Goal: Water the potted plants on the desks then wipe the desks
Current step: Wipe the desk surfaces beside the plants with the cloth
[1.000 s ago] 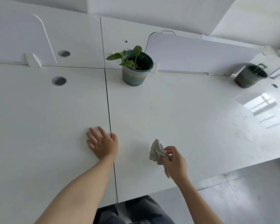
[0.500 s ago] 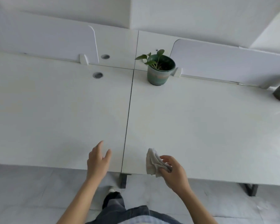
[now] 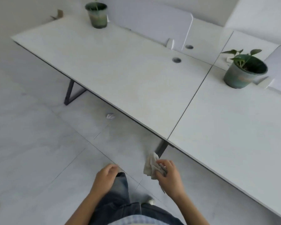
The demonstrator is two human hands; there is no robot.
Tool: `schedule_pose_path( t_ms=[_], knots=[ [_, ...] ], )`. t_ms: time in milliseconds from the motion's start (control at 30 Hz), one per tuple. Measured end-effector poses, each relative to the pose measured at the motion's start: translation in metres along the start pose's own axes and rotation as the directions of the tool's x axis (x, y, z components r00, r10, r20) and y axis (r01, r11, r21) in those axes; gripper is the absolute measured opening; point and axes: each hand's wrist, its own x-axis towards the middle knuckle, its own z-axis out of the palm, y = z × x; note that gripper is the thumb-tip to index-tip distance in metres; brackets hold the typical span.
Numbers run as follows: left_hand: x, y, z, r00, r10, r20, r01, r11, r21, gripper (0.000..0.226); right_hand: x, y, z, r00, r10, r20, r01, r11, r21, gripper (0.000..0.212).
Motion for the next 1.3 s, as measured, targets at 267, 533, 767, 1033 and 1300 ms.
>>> schedule_pose_path(
  t_ms=[267, 533, 767, 1033, 1300],
  knots=[
    [0.024, -0.037, -0.122, 0.994, 0.055, -0.089, -0.06, 0.997, -0.052, 0.011, 0.017, -0.068, 0.104, 1.0, 0.01, -0.017, -0.009, 1.0, 0.012, 0.025],
    [0.039, -0.129, -0.281, 0.873, -0.189, -0.449, 0.074, 0.962, -0.261, 0.023, 0.045, -0.176, 0.21, 0.982, -0.157, 0.106, 0.163, 0.985, -0.053, 0.026],
    [0.067, -0.155, -0.3, 0.882, -0.28, -0.378, 0.158, 0.933, -0.323, 0.018, 0.069, -0.202, 0.241, 0.984, -0.098, 0.145, 0.121, 0.981, -0.154, 0.024],
    [0.159, -0.122, -0.35, 0.895, -0.264, -0.359, 0.174, 0.949, -0.263, 0.017, 0.19, -0.281, 0.286, 0.961, -0.174, 0.214, 0.196, 0.977, -0.089, 0.021],
    [0.296, -0.035, -0.436, 0.875, -0.163, -0.455, 0.045, 0.965, -0.259, 0.013, 0.358, -0.411, 0.29, 0.934, -0.319, 0.16, 0.322, 0.947, 0.01, 0.022]
  ],
)
